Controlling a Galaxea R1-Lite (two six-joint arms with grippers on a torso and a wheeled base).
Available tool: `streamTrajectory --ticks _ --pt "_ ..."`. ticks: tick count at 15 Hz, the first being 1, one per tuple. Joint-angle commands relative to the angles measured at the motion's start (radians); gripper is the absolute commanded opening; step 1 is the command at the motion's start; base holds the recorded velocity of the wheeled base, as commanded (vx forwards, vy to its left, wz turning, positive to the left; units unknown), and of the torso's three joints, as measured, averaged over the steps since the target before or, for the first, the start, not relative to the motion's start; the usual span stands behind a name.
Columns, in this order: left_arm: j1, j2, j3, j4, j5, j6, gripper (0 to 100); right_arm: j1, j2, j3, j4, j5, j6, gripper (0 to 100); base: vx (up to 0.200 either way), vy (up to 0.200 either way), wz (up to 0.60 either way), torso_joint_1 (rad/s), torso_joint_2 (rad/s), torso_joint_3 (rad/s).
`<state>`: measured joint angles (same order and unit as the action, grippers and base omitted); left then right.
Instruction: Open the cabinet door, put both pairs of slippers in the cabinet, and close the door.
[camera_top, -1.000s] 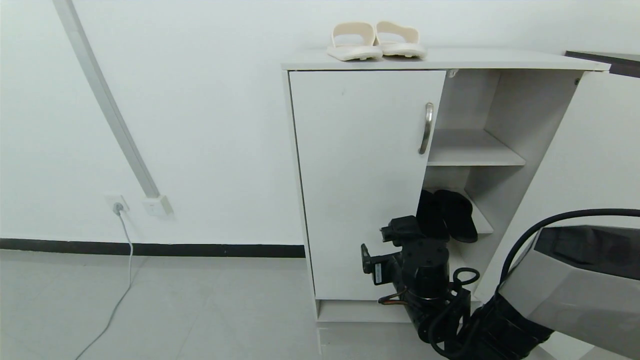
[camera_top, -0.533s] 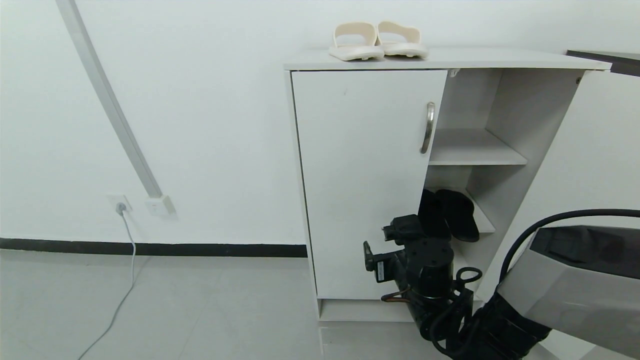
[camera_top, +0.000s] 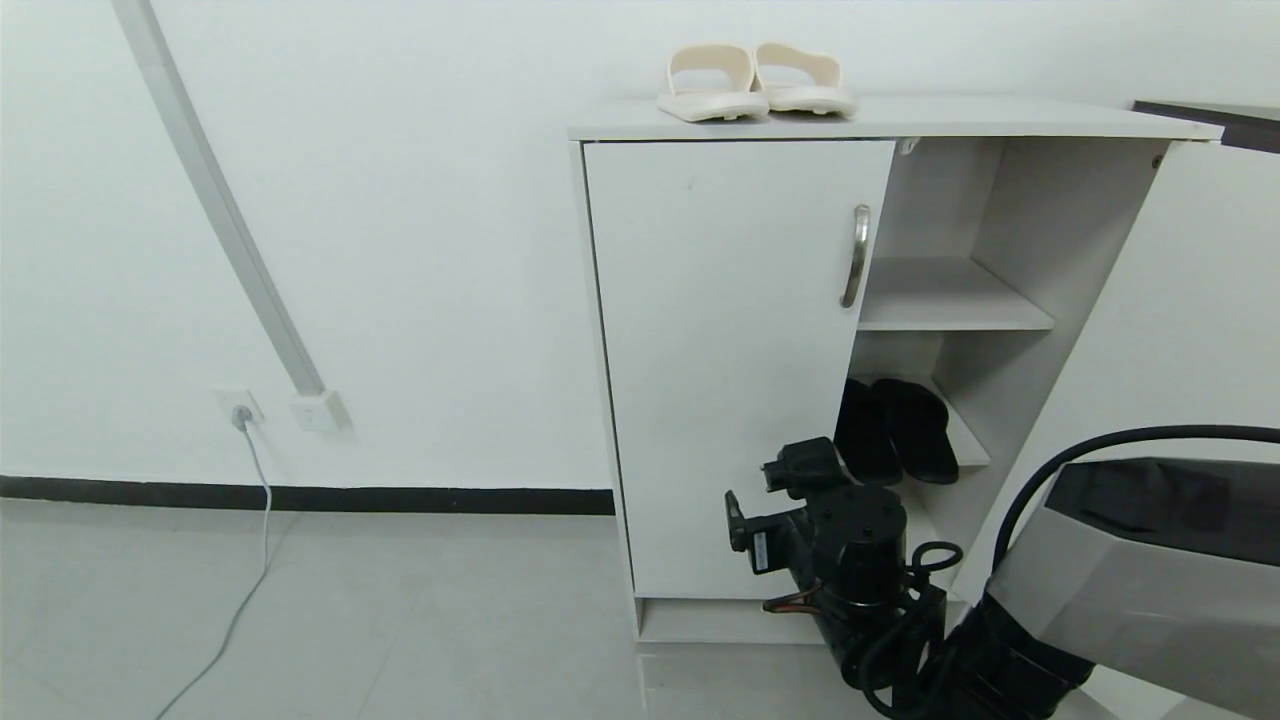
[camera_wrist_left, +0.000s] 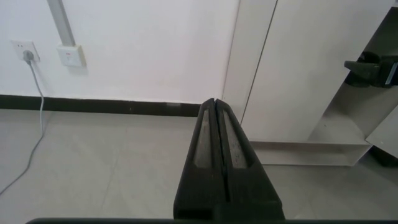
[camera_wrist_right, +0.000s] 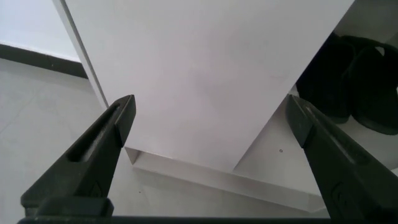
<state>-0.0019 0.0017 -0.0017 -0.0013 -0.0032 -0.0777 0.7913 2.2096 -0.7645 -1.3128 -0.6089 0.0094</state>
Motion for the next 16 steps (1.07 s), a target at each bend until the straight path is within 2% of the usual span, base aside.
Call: streamTrajectory --ticks 1,5,9,16 --pt "0.0 0.001 0.0 0.0 0.0 0.001 0 0.0 0.007 -0.003 0.0 0.0 0.0 100 0.0 0.0 0.0 0.0 0.0 0.0" --pt "0.0 0.001 0.0 0.0 0.0 0.001 0 -0.001 0.012 -0.003 0.0 0.0 -0.005 100 0.0 0.0 0.0 0.01 -0.18 -0.293" --pt "0.0 0.001 0.0 0.0 0.0 0.001 0 -0.001 0.012 -0.001 0.0 0.0 -0.006 100 0.0 0.0 0.0 0.055 -0.53 -0.365" --pt "-0.001 0.001 0.0 0.0 0.0 0.001 0 -0.004 0.015 -0.003 0.0 0.0 -0.006 100 0.0 0.0 0.0 0.133 -0.47 -0.334"
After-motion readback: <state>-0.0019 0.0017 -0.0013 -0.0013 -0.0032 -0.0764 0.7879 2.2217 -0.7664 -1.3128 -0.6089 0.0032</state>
